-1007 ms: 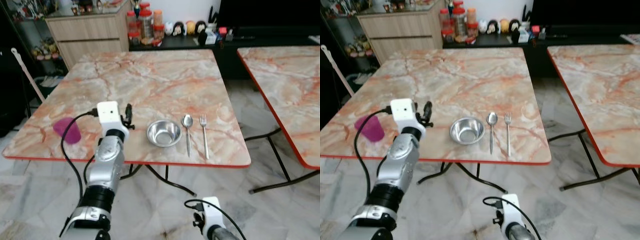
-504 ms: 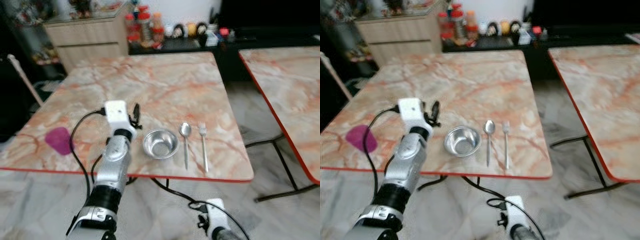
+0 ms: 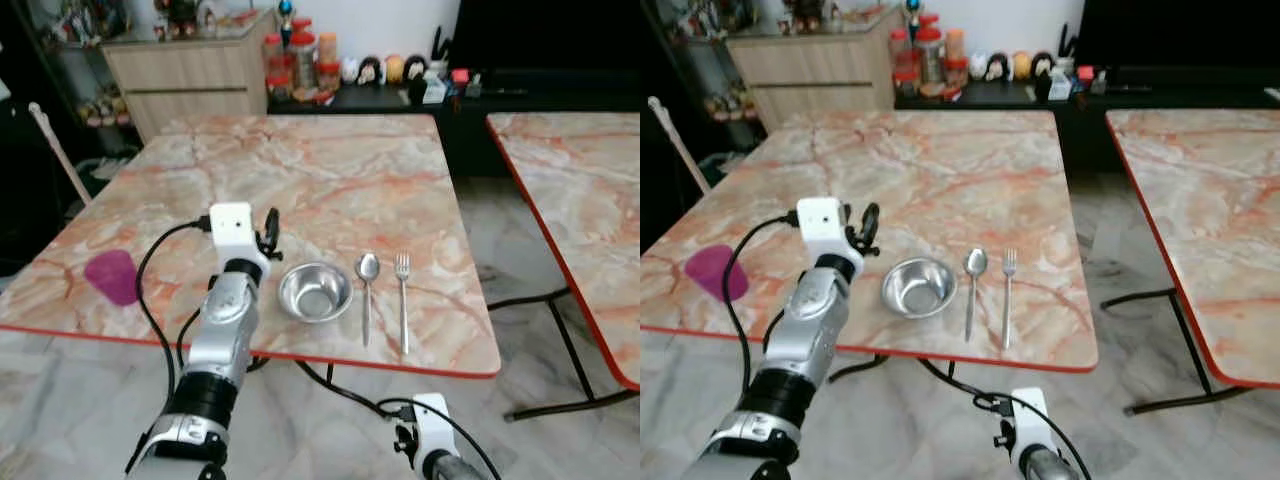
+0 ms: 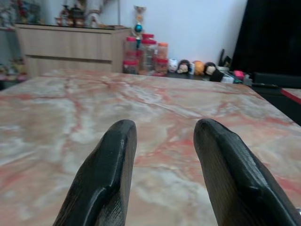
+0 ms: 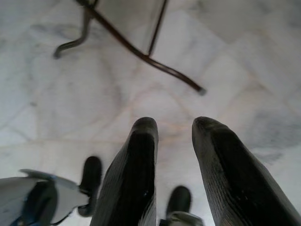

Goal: Setting the table

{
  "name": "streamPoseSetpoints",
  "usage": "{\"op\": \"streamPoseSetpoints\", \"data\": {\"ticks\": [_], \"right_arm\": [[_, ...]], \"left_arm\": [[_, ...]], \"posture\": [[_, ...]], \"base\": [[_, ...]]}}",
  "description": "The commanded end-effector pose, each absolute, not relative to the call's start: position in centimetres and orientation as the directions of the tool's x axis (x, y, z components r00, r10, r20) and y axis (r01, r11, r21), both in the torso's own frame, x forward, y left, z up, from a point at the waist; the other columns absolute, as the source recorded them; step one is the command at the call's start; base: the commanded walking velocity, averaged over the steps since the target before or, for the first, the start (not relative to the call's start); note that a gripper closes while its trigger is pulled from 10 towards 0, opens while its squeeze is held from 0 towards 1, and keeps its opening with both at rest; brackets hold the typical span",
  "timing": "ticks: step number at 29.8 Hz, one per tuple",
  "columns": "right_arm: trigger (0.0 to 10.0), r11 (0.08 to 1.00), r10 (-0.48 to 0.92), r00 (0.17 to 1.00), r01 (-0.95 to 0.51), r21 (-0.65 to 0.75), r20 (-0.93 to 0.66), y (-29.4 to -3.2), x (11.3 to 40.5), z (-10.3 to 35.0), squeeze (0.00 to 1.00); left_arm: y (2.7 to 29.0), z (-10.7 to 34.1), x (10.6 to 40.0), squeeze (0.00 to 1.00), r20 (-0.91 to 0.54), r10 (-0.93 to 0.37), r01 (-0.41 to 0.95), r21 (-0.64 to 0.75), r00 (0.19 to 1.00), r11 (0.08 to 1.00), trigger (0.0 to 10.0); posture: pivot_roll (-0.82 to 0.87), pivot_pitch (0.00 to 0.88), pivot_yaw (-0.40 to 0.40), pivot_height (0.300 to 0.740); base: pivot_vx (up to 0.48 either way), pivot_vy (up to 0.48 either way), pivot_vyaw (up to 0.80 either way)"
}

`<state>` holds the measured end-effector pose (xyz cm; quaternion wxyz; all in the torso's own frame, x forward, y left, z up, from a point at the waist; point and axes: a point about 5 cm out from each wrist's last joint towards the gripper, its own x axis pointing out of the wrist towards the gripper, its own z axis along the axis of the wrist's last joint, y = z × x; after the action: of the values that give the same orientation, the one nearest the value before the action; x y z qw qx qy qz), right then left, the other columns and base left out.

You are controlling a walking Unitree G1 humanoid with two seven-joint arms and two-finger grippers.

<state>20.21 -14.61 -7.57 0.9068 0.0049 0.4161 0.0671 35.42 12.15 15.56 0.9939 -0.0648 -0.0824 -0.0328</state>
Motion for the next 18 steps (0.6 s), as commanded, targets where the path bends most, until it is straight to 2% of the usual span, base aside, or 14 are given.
{"op": "streamPoseSetpoints", "data": {"ticks": [1,9,14,15,18], "right_arm": [[10.0,0.990,0.132,0.640,-0.118,0.074,-0.757,-14.3,20.1,-7.6,0.00],[10.0,0.990,0.132,0.637,-0.117,0.073,-0.759,-14.3,20.1,-7.7,0.00],[10.0,0.990,0.132,0.635,-0.120,0.072,-0.761,-14.3,20.0,-7.7,0.00],[10.0,0.990,0.134,0.634,-0.121,0.073,-0.762,-14.3,20.0,-7.7,0.00],[10.0,0.989,0.137,0.631,-0.124,0.075,-0.763,-14.3,20.0,-7.7,0.00]], "left_arm": [[12.3,15.9,35.5,0.00,0.178,-0.052,0.073,-0.115,0.983,0.991,10.0],[12.1,15.5,35.5,0.00,0.122,-0.099,0.115,-0.128,0.988,0.985,10.0],[12.0,14.5,35.6,0.00,-0.006,-0.168,0.164,-0.175,0.986,0.971,10.0],[11.8,14.4,35.3,1.00,-0.020,-0.195,0.186,-0.215,0.981,0.959,10.0],[11.6,14.3,34.9,1.00,-0.039,-0.238,0.219,-0.269,0.971,0.938,10.0]], "posture": [[0.08,0.000,0.057,0.740],[0.08,0.000,0.058,0.740],[0.08,0.000,0.058,0.740],[0.08,0.000,0.059,0.740],[0.08,0.000,0.059,0.740]], "base": [[0.000,0.000,0.00],[0.000,0.000,0.00],[0.000,0.000,0.00],[0.000,0.000,0.00],[0.000,0.000,0.00]]}}
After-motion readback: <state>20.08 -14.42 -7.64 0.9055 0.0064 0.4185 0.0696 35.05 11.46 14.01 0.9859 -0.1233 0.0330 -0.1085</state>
